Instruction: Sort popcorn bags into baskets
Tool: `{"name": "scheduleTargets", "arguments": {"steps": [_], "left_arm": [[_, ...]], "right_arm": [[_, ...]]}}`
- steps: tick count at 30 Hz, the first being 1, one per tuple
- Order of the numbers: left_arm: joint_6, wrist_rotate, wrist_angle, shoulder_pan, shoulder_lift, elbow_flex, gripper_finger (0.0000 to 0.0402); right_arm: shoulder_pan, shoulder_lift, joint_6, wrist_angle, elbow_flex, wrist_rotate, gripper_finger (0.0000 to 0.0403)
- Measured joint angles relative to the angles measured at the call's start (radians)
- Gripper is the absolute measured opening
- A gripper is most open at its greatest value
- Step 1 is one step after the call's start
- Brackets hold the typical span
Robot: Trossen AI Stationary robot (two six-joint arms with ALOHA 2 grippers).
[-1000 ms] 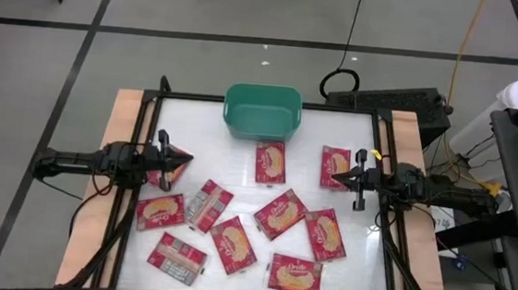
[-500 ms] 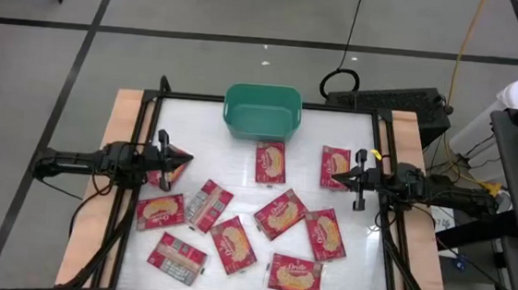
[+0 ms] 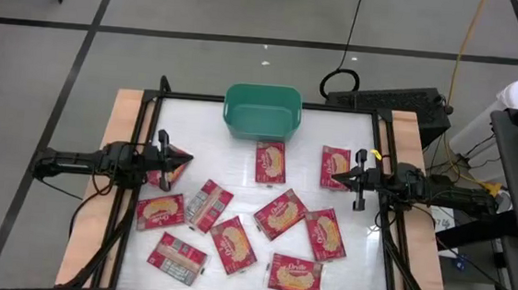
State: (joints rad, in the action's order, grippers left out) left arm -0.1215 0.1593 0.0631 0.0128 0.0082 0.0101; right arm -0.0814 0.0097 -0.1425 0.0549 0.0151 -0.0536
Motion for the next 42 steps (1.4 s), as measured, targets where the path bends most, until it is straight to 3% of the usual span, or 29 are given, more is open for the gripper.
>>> {"name": "scheduleTargets", "arguments": {"steps": [32, 42], "left_arm": [[0.000, 0.000, 0.000, 0.000, 0.000, 0.000, 0.0010], [-0.002, 0.000, 0.000, 0.000, 0.000, 0.000, 0.0010]], "right_arm": [[0.000, 0.000, -0.005, 0.006, 0.000, 0.002, 0.0000], [-0.002, -0.001, 0.028, 0.184, 0.000, 0.029, 0.0000]]}}
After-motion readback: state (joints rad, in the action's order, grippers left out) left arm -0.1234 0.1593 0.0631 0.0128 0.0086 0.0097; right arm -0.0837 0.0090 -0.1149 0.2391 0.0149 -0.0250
